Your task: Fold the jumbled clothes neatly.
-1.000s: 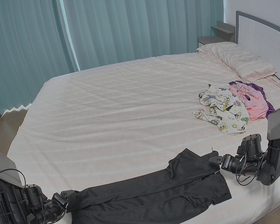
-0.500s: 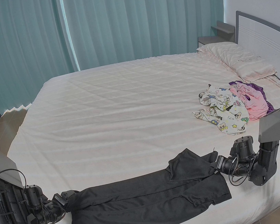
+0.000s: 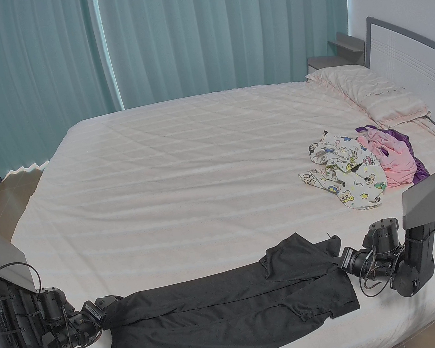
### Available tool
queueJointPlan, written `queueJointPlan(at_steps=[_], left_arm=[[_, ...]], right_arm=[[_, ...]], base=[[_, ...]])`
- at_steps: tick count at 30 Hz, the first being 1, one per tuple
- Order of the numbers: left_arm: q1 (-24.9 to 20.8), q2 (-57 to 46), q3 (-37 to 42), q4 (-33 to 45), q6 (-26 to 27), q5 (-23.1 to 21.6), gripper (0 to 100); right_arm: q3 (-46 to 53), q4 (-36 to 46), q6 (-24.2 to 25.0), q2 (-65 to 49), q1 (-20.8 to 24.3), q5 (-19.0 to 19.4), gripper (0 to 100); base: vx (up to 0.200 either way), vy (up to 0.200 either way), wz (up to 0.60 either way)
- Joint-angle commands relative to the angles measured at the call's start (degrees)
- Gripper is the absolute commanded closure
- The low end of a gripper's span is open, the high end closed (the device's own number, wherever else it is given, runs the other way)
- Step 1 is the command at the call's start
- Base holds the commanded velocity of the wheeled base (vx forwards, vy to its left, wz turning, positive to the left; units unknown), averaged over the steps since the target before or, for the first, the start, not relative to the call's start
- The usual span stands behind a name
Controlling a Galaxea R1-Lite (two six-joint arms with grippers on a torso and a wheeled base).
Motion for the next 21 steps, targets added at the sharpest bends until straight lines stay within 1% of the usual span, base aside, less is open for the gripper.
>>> queueJointPlan(at_steps=[1, 6, 11, 15, 17, 18, 21], left_arm=[[0.0, 0.2, 0.0, -1.0, 0.0, 0.0, 0], [0.0, 0.2, -0.1, -1.0, 0.0, -0.1, 0], [0.0, 0.2, -0.1, -1.0, 0.1, -0.1, 0], [0.0, 0.2, -0.1, -1.0, 0.1, -0.1, 0], [0.0, 0.2, -0.1, -1.0, 0.1, -0.1, 0], [0.0, 0.2, -0.1, -1.0, 0.1, -0.1, 0], [0.0, 0.2, 0.0, -1.0, 0.1, 0.0, 0]], right_arm=[[1.2, -0.9, -0.4, 1.3, -0.1, -0.3, 0], [3.0, -1.1, -0.7, 0.6, -0.1, -0.4, 0], [3.1, -2.7, -1.6, -3.3, -2.1, -0.3, 0], [3.1, -2.0, -1.9, -6.7, -1.6, 0.9, 0], [2.4, -2.0, -2.9, -6.6, 0.2, 2.2, 0], [1.7, -1.9, -4.1, -6.4, 0.9, 3.0, 0], [-2.2, 0.5, -8.2, -5.2, 1.4, 5.4, 0]], base=[[0.000, 0.000, 0.00], [0.000, 0.000, 0.00], [0.000, 0.000, 0.00], [0.000, 0.000, 0.00], [0.000, 0.000, 0.00], [0.000, 0.000, 0.00], [0.000, 0.000, 0.00]])
